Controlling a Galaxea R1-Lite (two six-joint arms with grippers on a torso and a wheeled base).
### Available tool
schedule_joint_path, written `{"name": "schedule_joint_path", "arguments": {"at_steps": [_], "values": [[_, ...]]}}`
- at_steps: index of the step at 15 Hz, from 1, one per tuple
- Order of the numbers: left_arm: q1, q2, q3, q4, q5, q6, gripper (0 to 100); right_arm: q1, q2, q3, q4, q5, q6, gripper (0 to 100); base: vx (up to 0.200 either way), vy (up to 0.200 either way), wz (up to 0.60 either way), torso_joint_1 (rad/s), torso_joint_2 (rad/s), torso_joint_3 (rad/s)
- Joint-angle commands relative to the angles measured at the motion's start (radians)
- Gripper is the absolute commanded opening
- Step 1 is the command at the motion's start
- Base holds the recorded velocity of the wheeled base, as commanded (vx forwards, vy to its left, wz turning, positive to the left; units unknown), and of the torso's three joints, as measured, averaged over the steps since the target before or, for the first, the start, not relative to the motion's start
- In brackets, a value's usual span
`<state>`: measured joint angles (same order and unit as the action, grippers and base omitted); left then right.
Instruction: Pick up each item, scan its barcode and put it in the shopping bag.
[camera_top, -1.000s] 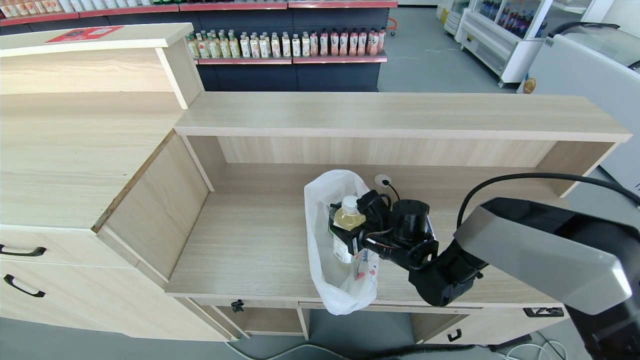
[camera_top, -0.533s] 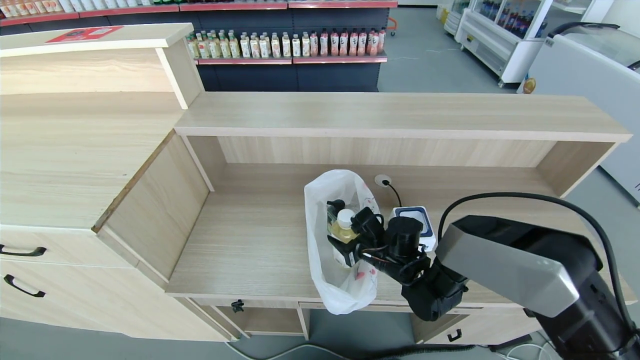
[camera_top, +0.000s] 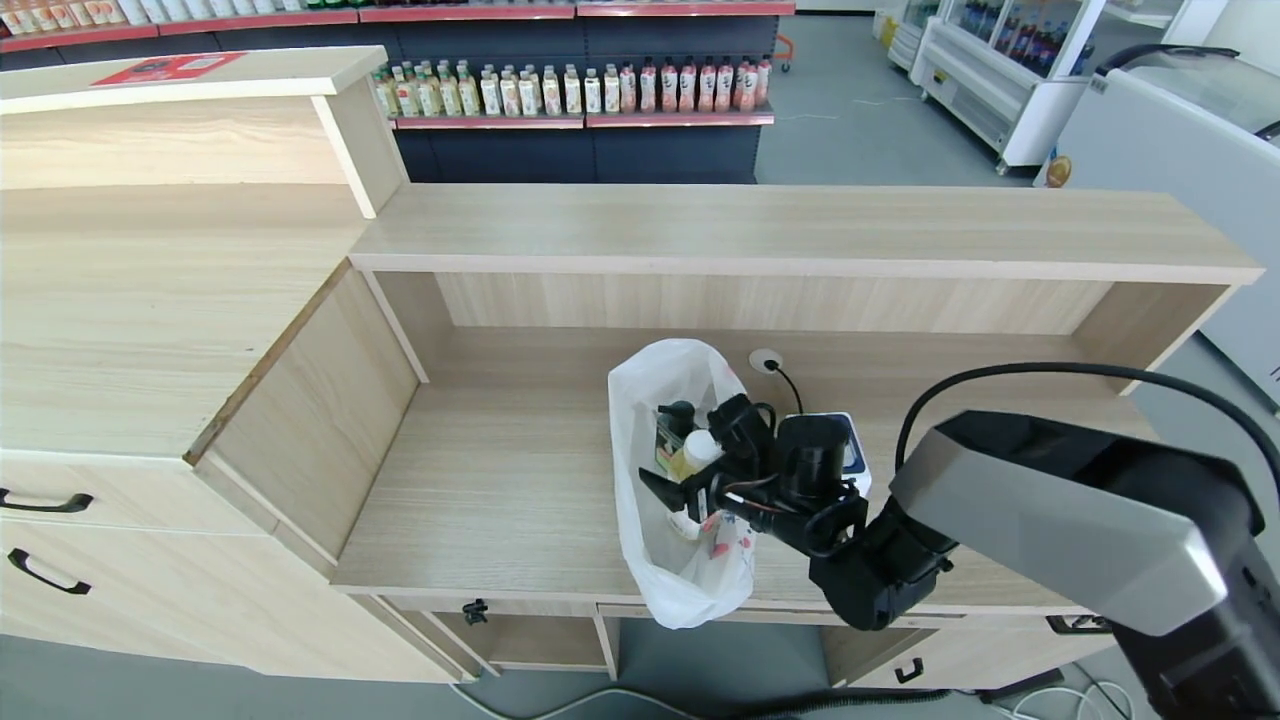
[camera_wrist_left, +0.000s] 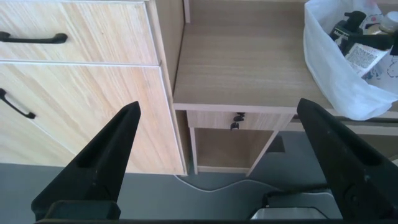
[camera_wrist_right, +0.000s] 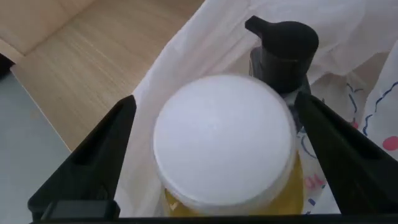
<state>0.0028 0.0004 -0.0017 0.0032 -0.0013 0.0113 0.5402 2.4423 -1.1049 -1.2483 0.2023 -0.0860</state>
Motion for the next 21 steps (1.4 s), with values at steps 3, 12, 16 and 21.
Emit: {"name": "schedule_joint_path", "arguments": {"at_steps": [3, 12, 16, 21], "values": [[0.000, 0.000, 0.000, 0.000, 0.001, -0.007, 100, -0.016, -0.230, 0.003, 0.171, -0.003, 0.123, 100, 0.000, 0.000, 0.00, 0.000, 0.00, 0.000], [0.000, 0.000, 0.000, 0.000, 0.000, -0.007, 100, -0.333, -0.944, 0.292, 0.661, -0.274, 0.111, 100, 0.000, 0.000, 0.00, 0.000, 0.00, 0.000], [0.000, 0.000, 0.000, 0.000, 0.001, -0.007, 100, -0.477, -1.264, 0.643, 0.656, -0.294, 0.111, 100, 0.000, 0.000, 0.00, 0.000, 0.00, 0.000], [0.000, 0.000, 0.000, 0.000, 0.001, -0.007, 100, -0.485, -1.797, 1.105, 0.721, -0.297, 0.091, 100, 0.000, 0.000, 0.00, 0.000, 0.00, 0.000]]}}
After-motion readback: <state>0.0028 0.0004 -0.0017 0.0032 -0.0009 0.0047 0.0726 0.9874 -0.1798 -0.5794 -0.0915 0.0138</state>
